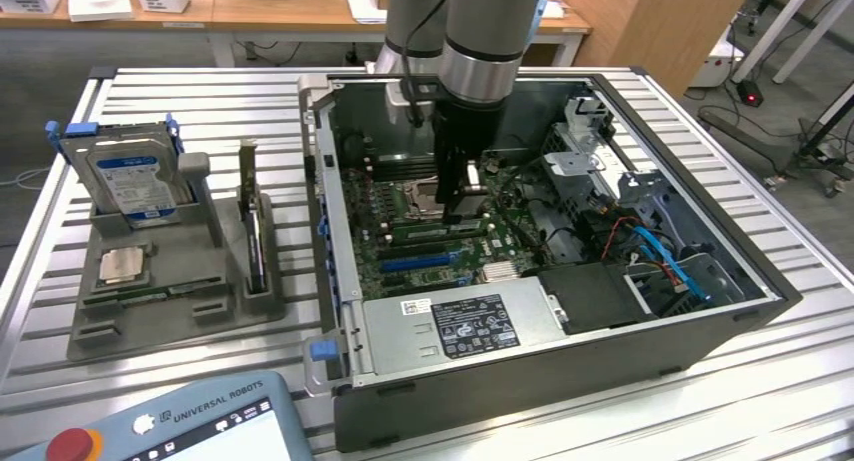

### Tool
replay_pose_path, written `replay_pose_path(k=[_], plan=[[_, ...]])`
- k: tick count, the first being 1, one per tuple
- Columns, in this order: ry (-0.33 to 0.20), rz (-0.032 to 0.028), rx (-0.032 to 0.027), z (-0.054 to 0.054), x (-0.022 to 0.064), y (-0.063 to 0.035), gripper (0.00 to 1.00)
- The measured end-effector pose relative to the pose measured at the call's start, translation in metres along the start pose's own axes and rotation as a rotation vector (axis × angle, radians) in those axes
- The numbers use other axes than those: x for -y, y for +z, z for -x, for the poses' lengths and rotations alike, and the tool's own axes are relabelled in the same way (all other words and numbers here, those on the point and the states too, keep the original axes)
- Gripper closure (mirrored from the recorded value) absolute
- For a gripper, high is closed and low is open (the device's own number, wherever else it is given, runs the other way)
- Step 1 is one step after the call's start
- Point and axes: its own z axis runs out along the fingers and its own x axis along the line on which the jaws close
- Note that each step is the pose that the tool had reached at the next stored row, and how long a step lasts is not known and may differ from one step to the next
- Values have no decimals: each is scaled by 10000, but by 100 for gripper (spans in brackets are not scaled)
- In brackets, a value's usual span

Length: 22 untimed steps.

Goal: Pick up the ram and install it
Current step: 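Insert the ram into the slot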

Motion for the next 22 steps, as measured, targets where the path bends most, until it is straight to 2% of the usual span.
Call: replay_pose_path(k=[22], plan=[[0,6,0,-14,0,-283,56]])
